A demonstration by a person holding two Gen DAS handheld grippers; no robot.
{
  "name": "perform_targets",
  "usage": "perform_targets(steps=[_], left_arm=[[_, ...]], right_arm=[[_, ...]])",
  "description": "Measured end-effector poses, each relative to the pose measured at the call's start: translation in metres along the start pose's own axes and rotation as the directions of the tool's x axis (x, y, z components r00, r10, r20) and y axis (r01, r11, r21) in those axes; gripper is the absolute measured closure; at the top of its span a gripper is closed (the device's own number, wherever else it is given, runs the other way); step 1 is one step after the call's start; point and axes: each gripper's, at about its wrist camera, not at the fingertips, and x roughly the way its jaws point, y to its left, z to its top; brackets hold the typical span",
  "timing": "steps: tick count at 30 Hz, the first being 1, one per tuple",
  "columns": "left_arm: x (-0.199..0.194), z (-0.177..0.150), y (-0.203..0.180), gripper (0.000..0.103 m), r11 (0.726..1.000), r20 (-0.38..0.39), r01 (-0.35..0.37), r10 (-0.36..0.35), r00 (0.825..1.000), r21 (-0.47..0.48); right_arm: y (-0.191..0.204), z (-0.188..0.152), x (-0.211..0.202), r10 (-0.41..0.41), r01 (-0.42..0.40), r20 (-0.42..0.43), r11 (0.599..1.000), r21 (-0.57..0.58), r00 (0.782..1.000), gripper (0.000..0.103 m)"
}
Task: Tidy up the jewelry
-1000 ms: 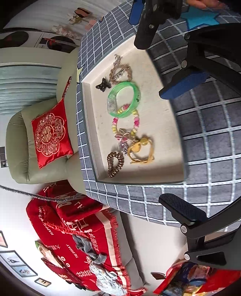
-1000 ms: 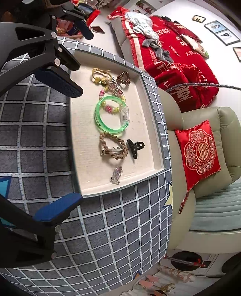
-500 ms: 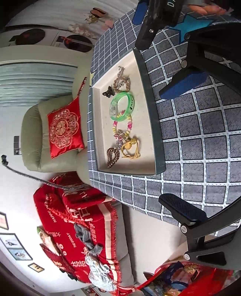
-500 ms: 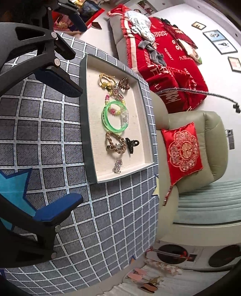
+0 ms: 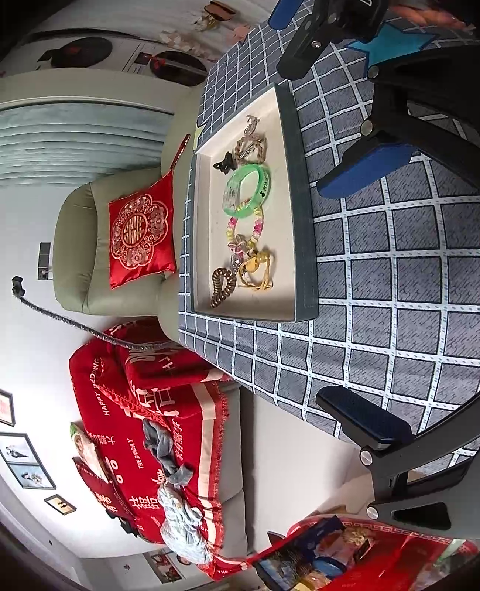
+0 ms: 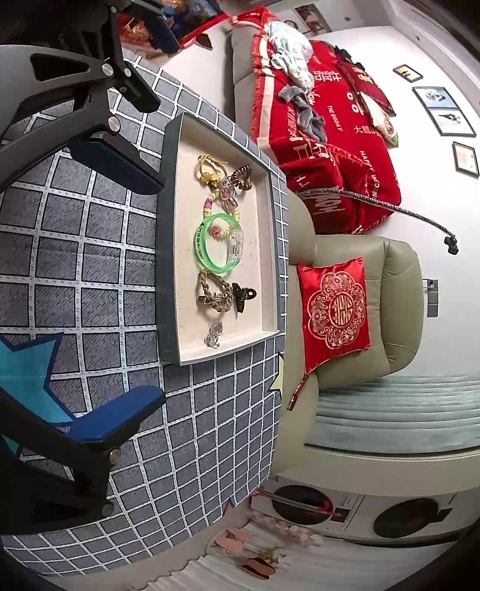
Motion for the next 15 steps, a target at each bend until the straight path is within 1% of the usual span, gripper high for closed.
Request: perform_targets(steps=[5, 15], left_arm=[[-0.0009, -0.0008, -0.0028, 0.0, 1.0, 0.021, -0.003, 0.003, 1.0, 0.008], [0.0041, -0.001, -0.0052, 0.0, 1.0, 0.007, -0.01, 0.01, 1.0, 0.01]], right_arm=[[0.0027, -0.0032, 0.004, -0.011, 0.011, 0.003, 1.0, -0.022, 1.0, 0.0], [0.0032, -0.0082, 0.0069, -0.01, 0.01, -0.006, 1.0, -0.021, 1.0, 0.0]])
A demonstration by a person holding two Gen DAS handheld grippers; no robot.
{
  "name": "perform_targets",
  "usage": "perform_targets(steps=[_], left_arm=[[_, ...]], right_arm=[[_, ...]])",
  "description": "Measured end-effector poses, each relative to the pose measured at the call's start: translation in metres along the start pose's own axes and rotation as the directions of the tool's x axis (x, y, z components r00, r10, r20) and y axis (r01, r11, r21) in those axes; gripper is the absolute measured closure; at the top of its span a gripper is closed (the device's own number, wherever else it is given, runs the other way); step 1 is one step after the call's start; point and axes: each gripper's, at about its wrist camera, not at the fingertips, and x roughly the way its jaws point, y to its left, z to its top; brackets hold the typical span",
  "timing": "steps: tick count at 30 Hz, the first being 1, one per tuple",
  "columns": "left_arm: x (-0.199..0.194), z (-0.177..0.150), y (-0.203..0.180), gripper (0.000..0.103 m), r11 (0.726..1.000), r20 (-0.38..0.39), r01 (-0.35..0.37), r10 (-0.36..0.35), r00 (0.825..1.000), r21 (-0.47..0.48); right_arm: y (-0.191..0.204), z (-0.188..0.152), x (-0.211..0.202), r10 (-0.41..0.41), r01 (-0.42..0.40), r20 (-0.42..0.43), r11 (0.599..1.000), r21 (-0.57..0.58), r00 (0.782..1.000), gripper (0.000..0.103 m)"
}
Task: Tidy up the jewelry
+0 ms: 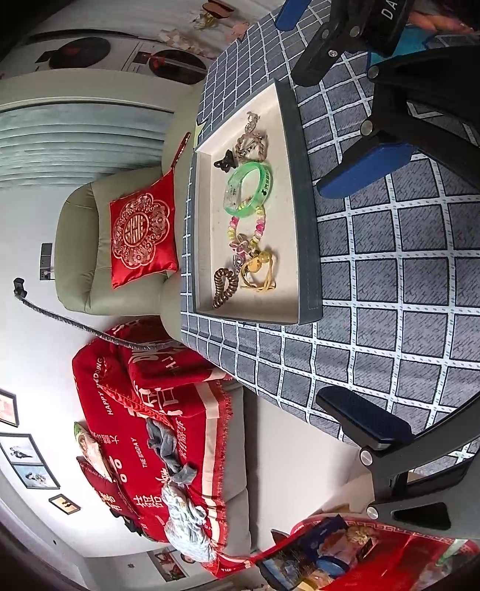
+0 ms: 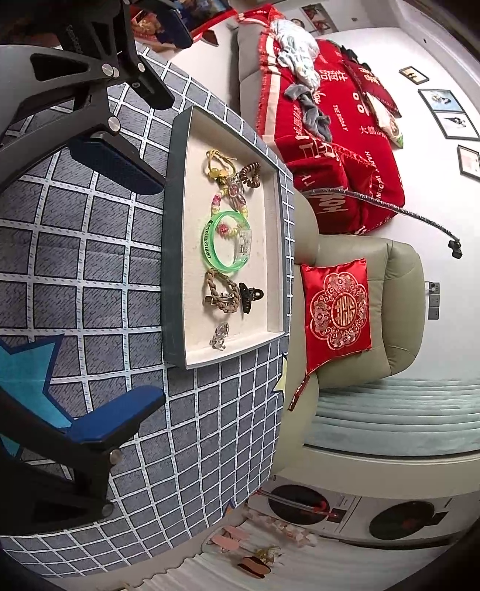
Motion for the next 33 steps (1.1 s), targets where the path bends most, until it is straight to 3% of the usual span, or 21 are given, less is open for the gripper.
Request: perform_targets(steps=[33], left_arm=[[0.0012, -0.002, -0.0009, 0.0, 1.0, -0.008, 0.003, -0.003, 1.0, 0.006]], right_arm=[[0.0025, -0.0009, -0.0006, 0.005, -0.005, 0.003, 1.0, 0.003, 1.0, 0.0]])
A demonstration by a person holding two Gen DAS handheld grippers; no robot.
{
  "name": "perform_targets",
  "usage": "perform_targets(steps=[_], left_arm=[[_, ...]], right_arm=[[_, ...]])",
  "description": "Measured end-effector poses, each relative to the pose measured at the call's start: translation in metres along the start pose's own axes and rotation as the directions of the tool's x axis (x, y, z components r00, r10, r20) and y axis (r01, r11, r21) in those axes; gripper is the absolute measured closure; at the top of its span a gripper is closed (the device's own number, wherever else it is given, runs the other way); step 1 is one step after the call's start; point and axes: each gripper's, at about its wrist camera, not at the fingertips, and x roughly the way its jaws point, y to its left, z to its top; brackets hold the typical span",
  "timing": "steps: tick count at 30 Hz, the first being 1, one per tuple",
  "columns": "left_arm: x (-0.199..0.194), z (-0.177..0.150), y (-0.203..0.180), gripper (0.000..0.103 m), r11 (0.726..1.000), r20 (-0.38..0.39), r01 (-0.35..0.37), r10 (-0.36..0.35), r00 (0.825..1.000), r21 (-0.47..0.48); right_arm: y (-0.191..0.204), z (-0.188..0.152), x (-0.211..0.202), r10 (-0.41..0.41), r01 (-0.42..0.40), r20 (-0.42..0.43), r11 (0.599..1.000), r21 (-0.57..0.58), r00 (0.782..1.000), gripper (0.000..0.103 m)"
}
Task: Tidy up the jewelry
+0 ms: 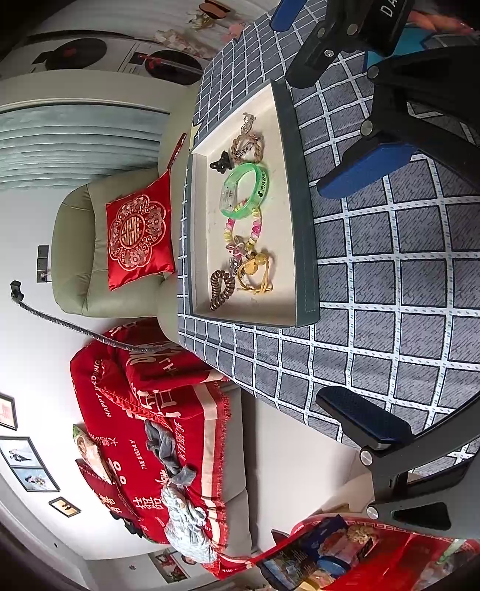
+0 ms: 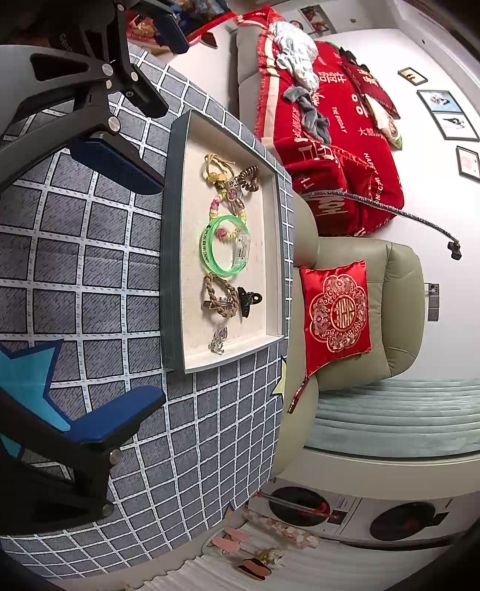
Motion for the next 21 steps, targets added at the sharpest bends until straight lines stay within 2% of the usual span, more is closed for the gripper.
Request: perform_targets(steps=[21], left_arm=[[0.0002, 0.0001, -0.0011, 0.0, 1.0, -0.002, -0.002, 0.002, 1.0, -0.001]], right_arm=[[0.0034, 0.001, -0.0011, 0.0, 0.0, 0.002, 1.0, 0.002, 1.0, 0.0]])
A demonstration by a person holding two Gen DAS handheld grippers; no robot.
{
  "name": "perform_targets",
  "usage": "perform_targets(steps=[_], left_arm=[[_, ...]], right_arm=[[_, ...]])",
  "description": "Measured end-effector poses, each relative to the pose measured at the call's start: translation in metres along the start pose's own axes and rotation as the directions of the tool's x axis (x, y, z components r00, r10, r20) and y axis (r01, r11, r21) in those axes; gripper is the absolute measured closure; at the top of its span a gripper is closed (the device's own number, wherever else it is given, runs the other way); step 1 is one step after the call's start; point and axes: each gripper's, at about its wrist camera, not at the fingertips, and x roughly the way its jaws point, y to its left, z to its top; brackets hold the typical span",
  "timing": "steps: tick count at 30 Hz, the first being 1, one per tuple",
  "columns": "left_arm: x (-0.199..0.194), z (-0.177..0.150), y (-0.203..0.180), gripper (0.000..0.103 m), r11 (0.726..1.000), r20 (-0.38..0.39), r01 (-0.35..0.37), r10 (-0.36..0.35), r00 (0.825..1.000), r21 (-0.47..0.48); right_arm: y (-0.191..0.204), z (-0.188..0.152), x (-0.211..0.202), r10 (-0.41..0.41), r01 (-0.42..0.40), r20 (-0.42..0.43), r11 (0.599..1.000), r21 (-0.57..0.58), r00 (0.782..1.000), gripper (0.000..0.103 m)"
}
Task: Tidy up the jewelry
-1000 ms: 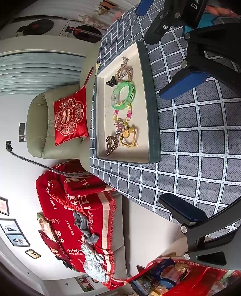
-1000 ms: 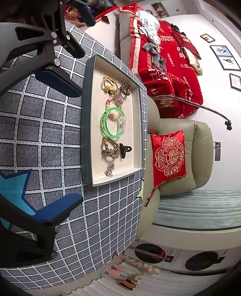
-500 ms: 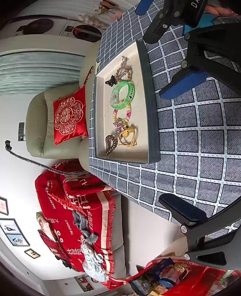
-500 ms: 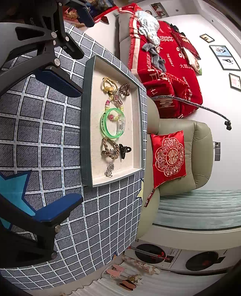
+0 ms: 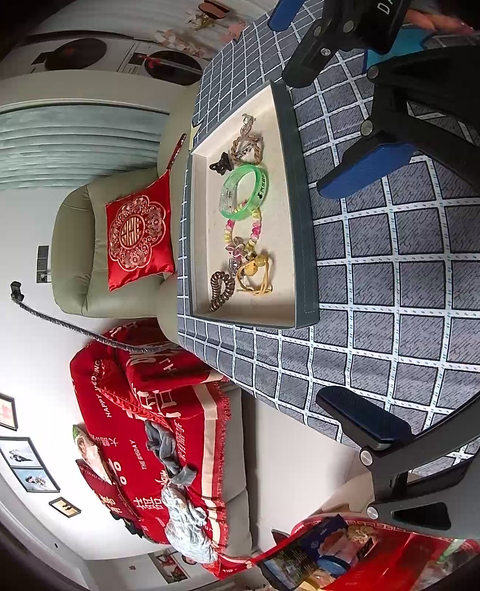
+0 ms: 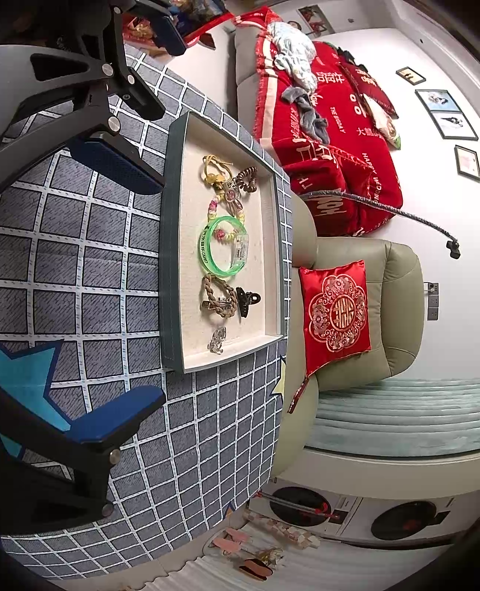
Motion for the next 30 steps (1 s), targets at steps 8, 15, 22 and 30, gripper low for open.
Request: perform_targets(steps=[8, 15, 22, 30], left_arm=[[-0.0004, 0.0003, 0.0002, 0.0, 1.0, 0.0, 0.0, 0.0, 1.0, 0.0], [-0.0004, 0.0004, -0.0002, 0.0, 1.0, -0.001, 0.0, 0.0, 1.0, 0.0], [-0.0005, 0.0005, -0.0001, 0.0, 1.0, -0.001, 0.0, 0.0, 1.0, 0.0], [-0.0007, 0.0004, -0.0008, 0.0, 1.0, -0.001, 0.0, 0.0, 1.0, -0.001]], right_arm=[[0.0025, 0.0018, -0.0019, 0.0, 0.0, 0.002, 1.0, -0.001, 1.0, 0.0], [0.0056, 0.0041, -0.005, 0.002, -0.002, 0.004, 1.0, 0.0, 1.0, 0.0], [0.0047, 0.0044, -0.0047, 0.002, -0.002, 0.004, 1.0, 0.0, 1.0, 0.0], [0.0053, 0.0051, -0.0053, 0.002, -0.002, 0.006, 1.0, 0.0, 1.0, 0.0]])
